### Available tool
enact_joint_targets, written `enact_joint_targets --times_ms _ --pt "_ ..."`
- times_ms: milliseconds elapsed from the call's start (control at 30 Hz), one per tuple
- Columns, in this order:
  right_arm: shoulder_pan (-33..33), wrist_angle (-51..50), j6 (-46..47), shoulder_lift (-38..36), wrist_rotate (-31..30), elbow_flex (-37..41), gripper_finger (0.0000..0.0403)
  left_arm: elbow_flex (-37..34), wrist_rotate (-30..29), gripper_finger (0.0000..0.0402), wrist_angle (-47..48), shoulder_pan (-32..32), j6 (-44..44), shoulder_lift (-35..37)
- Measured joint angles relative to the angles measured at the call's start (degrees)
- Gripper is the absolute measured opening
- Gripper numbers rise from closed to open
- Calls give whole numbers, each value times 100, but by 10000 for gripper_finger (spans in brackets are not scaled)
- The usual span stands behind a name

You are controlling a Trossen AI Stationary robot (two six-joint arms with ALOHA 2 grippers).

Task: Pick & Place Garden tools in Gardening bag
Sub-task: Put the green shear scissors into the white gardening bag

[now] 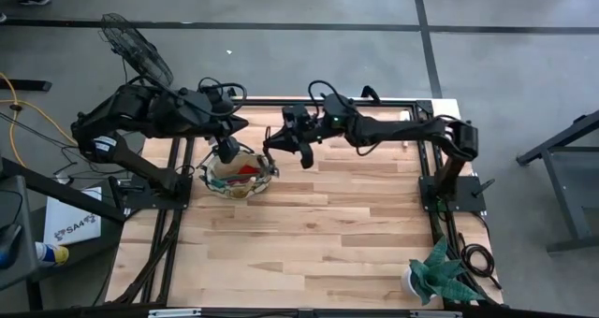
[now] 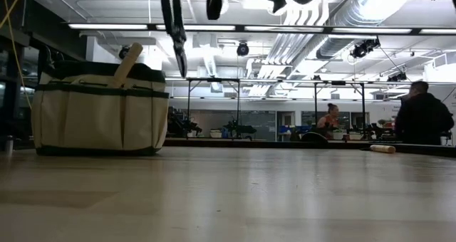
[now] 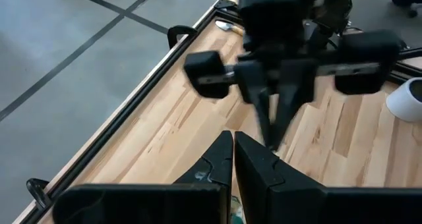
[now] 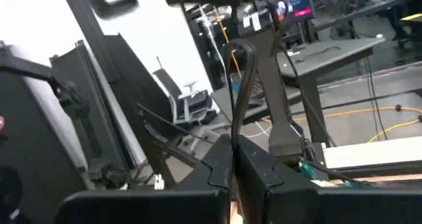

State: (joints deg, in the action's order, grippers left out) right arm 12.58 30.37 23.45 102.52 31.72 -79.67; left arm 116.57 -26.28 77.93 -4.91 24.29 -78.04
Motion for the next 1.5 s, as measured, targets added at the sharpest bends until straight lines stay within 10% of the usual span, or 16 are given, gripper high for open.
enact_joint_targets --times_ms 567,1500 --pt "255 323 -135 796 922 -623 3 0 21 10 -6 0 7 -12" --pt "178 816 -73 944 640 -681 3 0 23 10 5 0 -20 -26"
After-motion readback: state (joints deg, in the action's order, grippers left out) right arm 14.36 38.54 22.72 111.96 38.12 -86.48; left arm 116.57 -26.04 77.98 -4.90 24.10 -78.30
